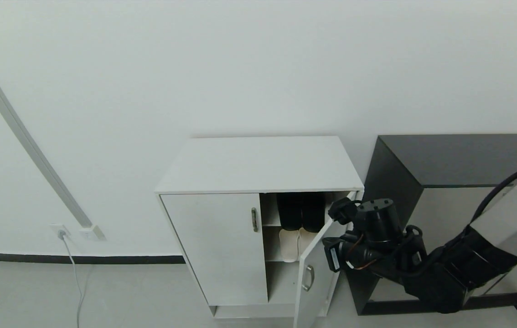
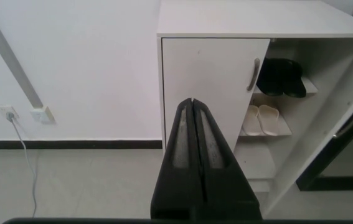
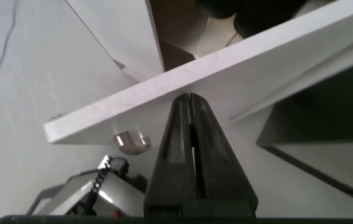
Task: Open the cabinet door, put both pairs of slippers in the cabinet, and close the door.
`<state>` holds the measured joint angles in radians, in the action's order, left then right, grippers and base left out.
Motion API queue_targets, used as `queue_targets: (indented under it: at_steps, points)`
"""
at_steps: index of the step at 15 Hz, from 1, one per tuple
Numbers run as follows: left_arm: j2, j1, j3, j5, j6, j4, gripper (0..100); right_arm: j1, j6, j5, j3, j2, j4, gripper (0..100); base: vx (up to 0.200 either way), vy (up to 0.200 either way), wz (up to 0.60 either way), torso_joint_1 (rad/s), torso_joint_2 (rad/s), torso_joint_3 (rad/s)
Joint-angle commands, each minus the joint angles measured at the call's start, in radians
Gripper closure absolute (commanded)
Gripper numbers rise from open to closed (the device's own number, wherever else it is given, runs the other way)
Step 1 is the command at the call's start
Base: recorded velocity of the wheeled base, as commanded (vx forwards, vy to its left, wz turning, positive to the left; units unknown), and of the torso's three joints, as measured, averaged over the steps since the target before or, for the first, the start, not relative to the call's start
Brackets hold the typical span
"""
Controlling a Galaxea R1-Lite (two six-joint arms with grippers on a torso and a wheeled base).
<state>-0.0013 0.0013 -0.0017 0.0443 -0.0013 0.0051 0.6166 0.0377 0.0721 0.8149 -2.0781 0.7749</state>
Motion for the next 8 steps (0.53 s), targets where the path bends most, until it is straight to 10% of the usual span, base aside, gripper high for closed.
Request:
queue_targets:
  at_steps: [1, 8]
  points:
    - [0.001, 0.000, 0.000, 0.000, 0.000, -0.001, 100, -0.005, 0.005, 0.002, 0.026, -0.086, 0.052, 100, 0.000, 0.000, 0.00, 0.000, 0.00, 0.000]
    - [0.001, 0.000, 0.000, -0.001, 0.003, 0.001, 100, -0.040, 0.054, 0.005, 0.185, -0.260, 0.192, 100, 0.000, 0.000, 0.00, 0.000, 0.00, 0.000]
